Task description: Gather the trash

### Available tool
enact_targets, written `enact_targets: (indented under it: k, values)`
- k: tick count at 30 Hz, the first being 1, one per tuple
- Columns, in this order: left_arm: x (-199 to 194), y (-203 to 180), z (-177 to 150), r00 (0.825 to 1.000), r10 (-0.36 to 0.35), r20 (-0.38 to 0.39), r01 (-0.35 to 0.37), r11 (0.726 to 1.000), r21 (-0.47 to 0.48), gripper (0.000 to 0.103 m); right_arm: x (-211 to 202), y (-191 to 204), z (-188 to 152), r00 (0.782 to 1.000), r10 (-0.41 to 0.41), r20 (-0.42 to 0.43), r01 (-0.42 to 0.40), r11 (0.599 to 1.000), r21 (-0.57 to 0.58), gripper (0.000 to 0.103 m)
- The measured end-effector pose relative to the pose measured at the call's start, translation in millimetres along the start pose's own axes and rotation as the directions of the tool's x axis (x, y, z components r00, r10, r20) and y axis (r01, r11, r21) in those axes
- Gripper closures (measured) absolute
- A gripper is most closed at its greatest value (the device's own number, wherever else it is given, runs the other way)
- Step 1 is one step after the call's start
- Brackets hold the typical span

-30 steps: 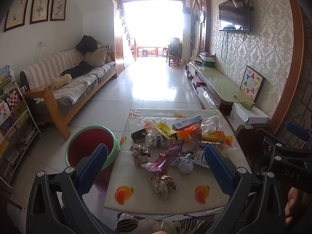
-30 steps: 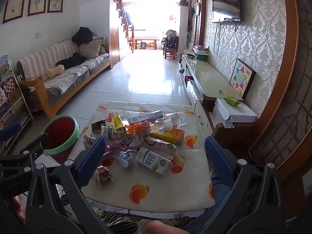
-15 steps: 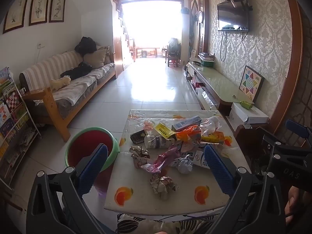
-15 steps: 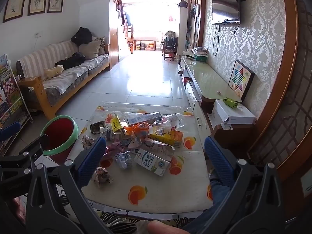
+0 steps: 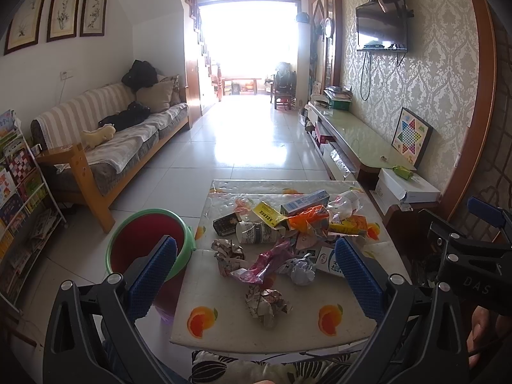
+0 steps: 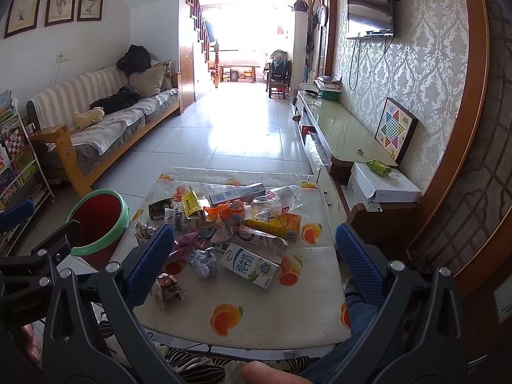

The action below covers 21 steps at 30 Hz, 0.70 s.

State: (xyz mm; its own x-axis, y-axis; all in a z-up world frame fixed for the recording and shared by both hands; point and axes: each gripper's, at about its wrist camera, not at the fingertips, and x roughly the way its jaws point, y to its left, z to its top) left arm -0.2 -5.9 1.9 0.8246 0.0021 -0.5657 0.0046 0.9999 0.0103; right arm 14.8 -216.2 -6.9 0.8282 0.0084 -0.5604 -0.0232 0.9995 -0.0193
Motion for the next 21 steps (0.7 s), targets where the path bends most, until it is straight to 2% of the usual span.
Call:
enact_targets:
  k: [21]
  values:
    - [1.5, -0.7, -1.4, 1.000, -0.004, -0.008, 0.004, 1.000, -0.001, 0.008, 1.5, -1.2, -1.1, 1.000, 0.004, -0.007, -0.004, 1.000, 0.002, 0.003]
